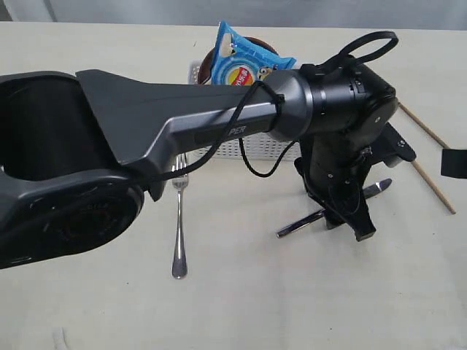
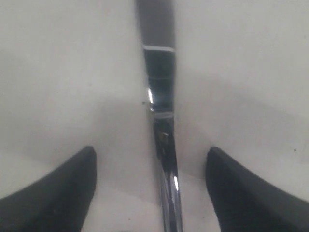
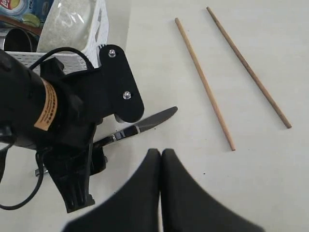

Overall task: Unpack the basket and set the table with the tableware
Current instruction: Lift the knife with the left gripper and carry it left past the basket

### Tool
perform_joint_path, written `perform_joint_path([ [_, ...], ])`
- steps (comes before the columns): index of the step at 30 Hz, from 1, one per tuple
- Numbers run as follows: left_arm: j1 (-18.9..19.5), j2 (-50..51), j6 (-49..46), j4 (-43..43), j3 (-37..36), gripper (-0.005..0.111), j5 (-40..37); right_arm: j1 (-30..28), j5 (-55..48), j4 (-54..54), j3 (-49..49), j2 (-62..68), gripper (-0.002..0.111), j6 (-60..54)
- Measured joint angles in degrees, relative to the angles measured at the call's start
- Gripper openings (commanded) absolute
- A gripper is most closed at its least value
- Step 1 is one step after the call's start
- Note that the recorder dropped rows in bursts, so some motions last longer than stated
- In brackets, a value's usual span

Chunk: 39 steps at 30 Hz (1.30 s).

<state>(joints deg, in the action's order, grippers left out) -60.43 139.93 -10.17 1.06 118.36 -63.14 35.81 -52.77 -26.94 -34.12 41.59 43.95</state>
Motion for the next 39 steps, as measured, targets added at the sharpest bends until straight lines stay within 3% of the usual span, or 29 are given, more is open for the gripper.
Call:
perform_joint_path([
  [4,0.0,0.08,-0.86,1.78,0.0,0.06,0.0,0.0,0.0,0.0,0.0,0.0,0.0,0.0],
  [12,0.0,0.21,-3.65,5.39,0.13,0.046,-0.16,0.0,0.0,0.0,0.0,0.0,0.0,0.0],
  [14,0.0,0.21,-3.65,5.39,0.17,0.032,-0.16,0.0,0.0,0.0,0.0,0.0,0.0,0.0],
  [17,0.0,0.44,-3.73,5.39,0.41,0.004,-0.25,0.0,0.0,0.0,0.0,0.0,0.0,0.0],
  [18,0.0,0.44,-3.73,4.97,0.41,0.0,-0.25,0.0,0.0,0.0,0.0,0.0,0.0,0.0],
  [39,0.0,-4.6,0.93,4.78,0.41,0.0,-1.96,0.0,0.35,0.13,0.0,0.0,0.0,-0.2],
])
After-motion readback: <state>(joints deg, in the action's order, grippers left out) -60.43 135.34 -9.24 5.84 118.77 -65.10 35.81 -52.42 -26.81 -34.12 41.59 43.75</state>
